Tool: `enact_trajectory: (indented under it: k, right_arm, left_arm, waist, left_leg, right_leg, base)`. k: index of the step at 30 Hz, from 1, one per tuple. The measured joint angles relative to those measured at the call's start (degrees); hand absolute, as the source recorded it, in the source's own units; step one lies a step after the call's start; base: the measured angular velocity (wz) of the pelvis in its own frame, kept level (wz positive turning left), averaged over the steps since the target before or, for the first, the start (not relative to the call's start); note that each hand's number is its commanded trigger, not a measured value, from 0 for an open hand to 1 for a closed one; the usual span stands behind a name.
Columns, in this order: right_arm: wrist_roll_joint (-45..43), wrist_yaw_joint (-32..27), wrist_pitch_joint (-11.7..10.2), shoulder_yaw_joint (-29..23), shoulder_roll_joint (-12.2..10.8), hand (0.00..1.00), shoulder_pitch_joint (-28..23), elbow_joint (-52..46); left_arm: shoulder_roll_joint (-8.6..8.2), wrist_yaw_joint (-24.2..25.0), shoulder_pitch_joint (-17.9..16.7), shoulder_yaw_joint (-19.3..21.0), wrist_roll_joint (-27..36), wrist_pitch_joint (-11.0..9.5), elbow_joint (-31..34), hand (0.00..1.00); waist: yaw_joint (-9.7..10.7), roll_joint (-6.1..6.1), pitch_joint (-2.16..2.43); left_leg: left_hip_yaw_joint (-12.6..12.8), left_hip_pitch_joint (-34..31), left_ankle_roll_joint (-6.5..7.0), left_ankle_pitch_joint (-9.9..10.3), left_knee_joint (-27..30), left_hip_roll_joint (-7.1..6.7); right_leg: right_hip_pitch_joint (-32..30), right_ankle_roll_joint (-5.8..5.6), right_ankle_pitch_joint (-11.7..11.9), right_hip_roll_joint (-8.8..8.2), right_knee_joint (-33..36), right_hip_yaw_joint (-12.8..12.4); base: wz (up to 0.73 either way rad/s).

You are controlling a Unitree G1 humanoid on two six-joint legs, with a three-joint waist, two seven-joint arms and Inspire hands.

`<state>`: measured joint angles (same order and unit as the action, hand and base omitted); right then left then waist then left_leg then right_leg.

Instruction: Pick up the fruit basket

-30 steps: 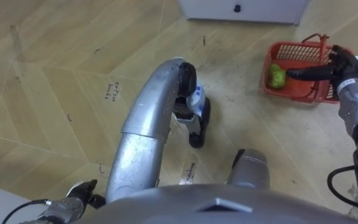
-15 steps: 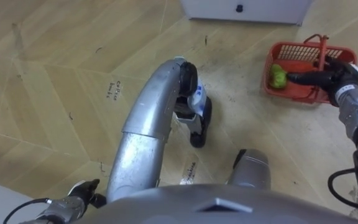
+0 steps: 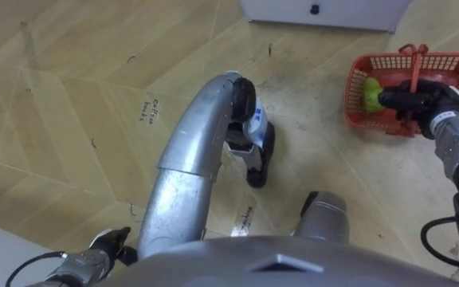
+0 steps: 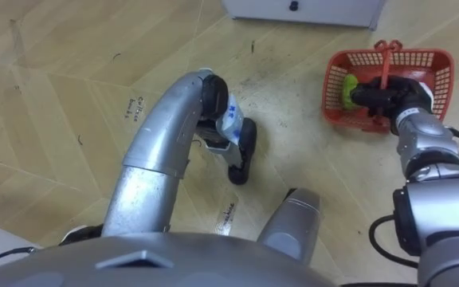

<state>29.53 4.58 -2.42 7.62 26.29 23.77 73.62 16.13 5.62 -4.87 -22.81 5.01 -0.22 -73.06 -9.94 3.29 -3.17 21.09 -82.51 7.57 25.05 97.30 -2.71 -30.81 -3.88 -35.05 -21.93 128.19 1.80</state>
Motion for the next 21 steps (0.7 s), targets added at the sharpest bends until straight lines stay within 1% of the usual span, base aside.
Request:
enact_trajectory:
  k: [6,9,12,15,17,18,20,21]
  right_arm:
    - [1.8,0.0,0.0,0.3,-0.1,1.0,-0.2,2.6]
    - [2.5,-0.2,0.0,0.3,-0.1,1.0,-0.3,4.2]
    - [4.9,-0.3,0.0,0.3,-0.1,1.0,-0.8,4.3]
    - [6.9,-0.3,0.0,0.5,-0.1,1.0,-0.8,3.9]
    - [7.3,-0.2,0.1,0.5,-0.1,1.0,-0.7,2.3]
    - [7.3,-0.2,0.1,0.5,-0.1,1.0,-0.7,1.6]
    - [7.4,-0.2,0.1,0.4,-0.2,1.0,-0.7,-1.9]
    - [7.4,-0.2,0.1,0.4,-0.3,1.0,-0.7,-2.9]
  left_arm:
    - [0.0,0.0,0.2,-0.7,1.1,0.0,0.0,0.0]
    - [0.0,0.0,0.4,-0.6,1.1,0.3,0.0,0.0]
    - [0.0,0.0,1.0,-0.6,1.2,0.3,-0.1,0.0]
    - [0.0,0.0,2.3,-0.5,1.1,0.3,-0.1,0.0]
    - [0.03,-0.1,3.0,0.3,1.1,0.3,-0.1,0.0]
    - [0.05,-0.1,3.1,0.6,1.1,0.3,-0.1,0.0]
    - [0.11,-0.1,3.9,2.6,1.1,0.5,-0.1,0.0]
    - [0.16,-0.1,4.2,3.0,1.1,0.5,-0.1,0.0]
  waist:
    - [0.2,0.07,-0.04]
    - [0.5,0.12,-0.05]
    - [1.0,0.17,-0.07]
    - [1.4,0.62,-0.24]
    - [1.5,0.94,-0.35]
    - [1.8,1.1,-0.35]
    - [2.7,1.93,-0.69]
    - [2.8,2.23,-0.79]
  left_leg:
    - [0.0,0.0,0.43,-0.4,0.0,-0.04]
    - [0.0,0.1,0.7,-0.6,0.2,0.0]
    - [-0.2,0.4,0.8,-0.6,0.6,0.01]
    - [-0.2,0.4,0.9,-0.6,0.9,0.1]
    - [-0.5,0.4,1.22,-0.4,1.5,0.54]
    - [-0.6,0.4,1.22,-0.3,1.6,0.7]
    - [-1.3,0.9,0.94,-0.1,2.0,0.86]
    - [-1.5,1.1,0.83,0.0,2.2,0.86]
  right_leg:
    - [-0.1,-0.01,0.0,0.0,0.7,-0.1]
    - [0.3,0.35,-0.2,0.0,0.9,0.0]
    - [0.9,0.38,-0.2,0.1,0.9,-0.1]
    - [0.9,0.38,-0.2,0.23,1.2,-0.4]
    - [0.9,0.39,-0.2,1.26,1.5,-1.5]
    - [0.9,0.4,-0.2,1.38,1.5,-1.7]
    - [2.0,0.45,-0.3,2.16,1.4,-1.3]
    - [2.3,0.48,-0.2,2.39,1.4,-1.3]
  base:
    - [0.0]
    - [0.0]
    - [-0.05]
    - [-0.07]
    - [-0.16]
    - [-0.11]
    - [-0.05]
    - [-0.08]
